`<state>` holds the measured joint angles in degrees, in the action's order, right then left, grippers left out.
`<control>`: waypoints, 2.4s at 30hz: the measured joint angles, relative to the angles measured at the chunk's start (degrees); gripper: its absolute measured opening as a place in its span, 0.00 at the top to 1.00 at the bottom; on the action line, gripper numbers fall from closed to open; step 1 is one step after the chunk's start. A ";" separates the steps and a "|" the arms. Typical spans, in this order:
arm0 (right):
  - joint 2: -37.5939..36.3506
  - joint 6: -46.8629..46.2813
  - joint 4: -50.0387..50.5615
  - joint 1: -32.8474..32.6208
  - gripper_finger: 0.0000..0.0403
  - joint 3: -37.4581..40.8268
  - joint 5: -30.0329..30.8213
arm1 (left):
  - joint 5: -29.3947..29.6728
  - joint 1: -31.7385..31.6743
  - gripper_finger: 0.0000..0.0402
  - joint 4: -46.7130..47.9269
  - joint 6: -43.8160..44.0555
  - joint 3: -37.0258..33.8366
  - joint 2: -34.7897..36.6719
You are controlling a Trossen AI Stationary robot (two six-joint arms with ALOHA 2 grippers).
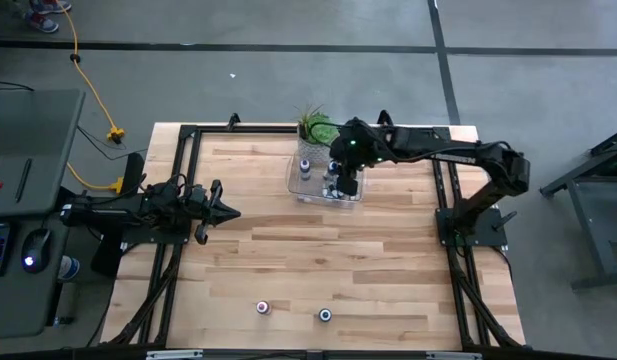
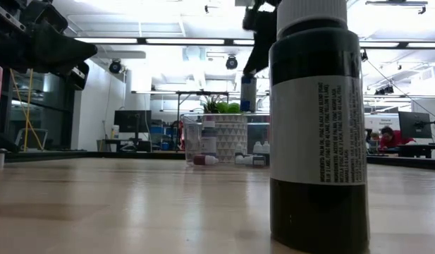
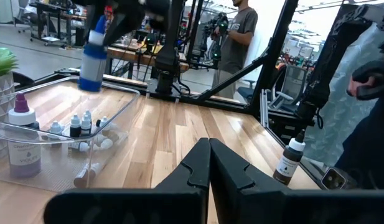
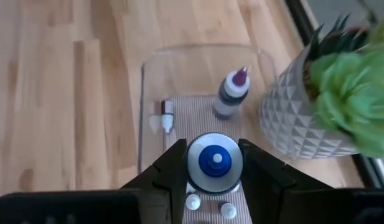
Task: Pick & Place food coloring
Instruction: Put the large blue food coloring bottle into the bin, then put the large red food coloring bottle into the bin
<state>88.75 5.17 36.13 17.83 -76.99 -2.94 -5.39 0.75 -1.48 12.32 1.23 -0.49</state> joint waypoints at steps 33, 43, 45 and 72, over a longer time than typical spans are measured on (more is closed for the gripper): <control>18.61 -5.27 -15.82 3.11 0.71 0.00 4.52 | -0.02 0.01 1.00 0.00 0.00 -0.01 -0.02; 18.62 -6.41 -16.71 3.21 0.70 0.00 2.86 | -0.04 0.02 1.00 0.00 0.00 -0.01 0.00; 18.62 -6.47 -16.67 3.21 0.70 0.00 2.22 | -0.04 0.01 1.00 0.00 0.00 -0.01 -0.01; 17.04 -7.23 -16.27 3.29 0.50 0.00 1.66 | -0.07 0.00 1.00 0.00 0.00 0.01 0.00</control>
<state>105.80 -2.06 19.85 21.12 -76.99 -1.27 -5.45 0.76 -1.48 12.32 1.23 -0.49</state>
